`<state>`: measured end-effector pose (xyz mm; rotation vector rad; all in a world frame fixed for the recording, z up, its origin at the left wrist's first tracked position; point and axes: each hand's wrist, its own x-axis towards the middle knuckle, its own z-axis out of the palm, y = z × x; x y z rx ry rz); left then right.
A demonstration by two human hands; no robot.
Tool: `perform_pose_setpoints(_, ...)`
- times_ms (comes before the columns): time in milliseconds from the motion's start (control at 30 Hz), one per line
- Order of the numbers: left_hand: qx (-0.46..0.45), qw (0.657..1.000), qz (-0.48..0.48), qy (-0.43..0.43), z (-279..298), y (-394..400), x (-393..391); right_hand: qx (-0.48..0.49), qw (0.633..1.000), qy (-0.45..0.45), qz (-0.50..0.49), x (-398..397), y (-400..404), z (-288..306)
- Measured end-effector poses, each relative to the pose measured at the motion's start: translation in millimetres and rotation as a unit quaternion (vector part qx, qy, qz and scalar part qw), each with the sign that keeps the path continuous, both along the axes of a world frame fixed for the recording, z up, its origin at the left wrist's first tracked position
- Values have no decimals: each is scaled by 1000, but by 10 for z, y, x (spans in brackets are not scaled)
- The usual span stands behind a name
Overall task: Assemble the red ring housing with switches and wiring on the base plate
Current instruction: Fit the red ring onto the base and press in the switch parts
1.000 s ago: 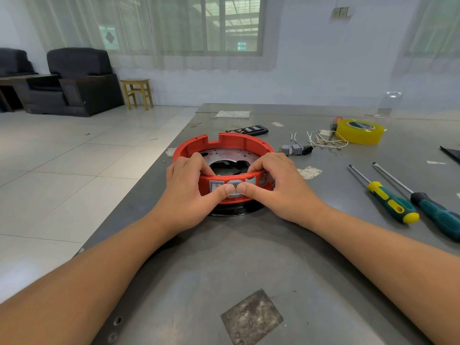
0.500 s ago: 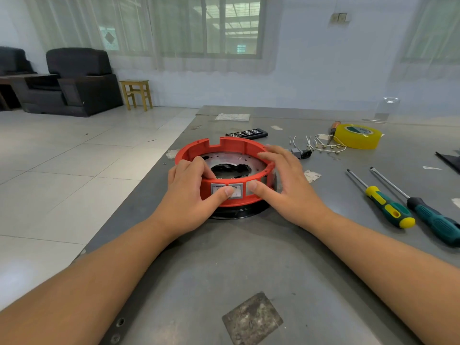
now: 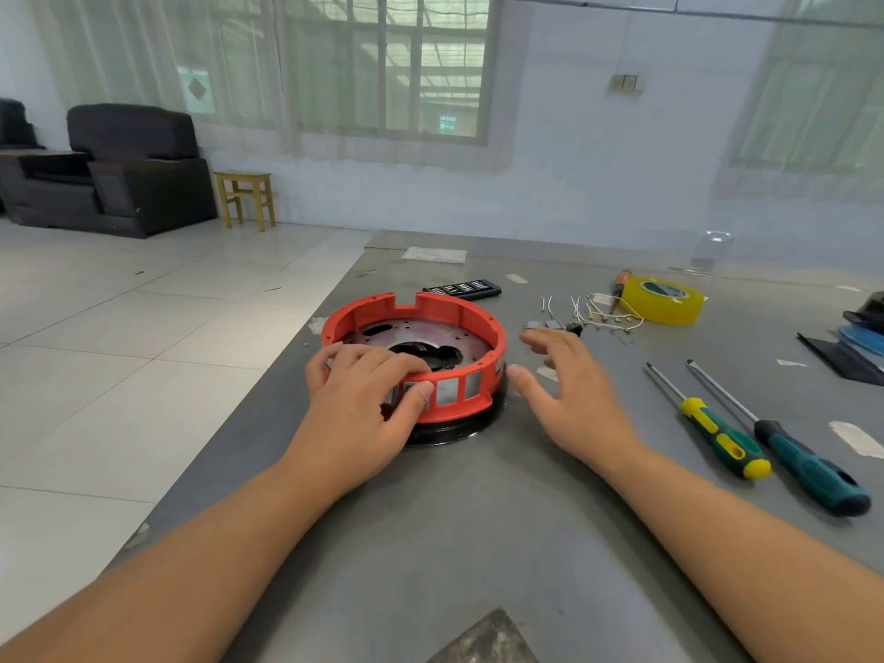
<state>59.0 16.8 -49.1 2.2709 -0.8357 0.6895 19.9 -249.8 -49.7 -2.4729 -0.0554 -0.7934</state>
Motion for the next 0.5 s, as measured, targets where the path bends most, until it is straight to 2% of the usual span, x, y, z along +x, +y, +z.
perform_pose_setpoints(233, 10, 1000, 13, -4, -40, -92, 93, -187, 968, 54, -158, 557, -441, 0)
perform_pose_setpoints(500, -10, 999, 5, -37, -111, -97, 161, -241, 939, 62, -237, 1104, -633, 28)
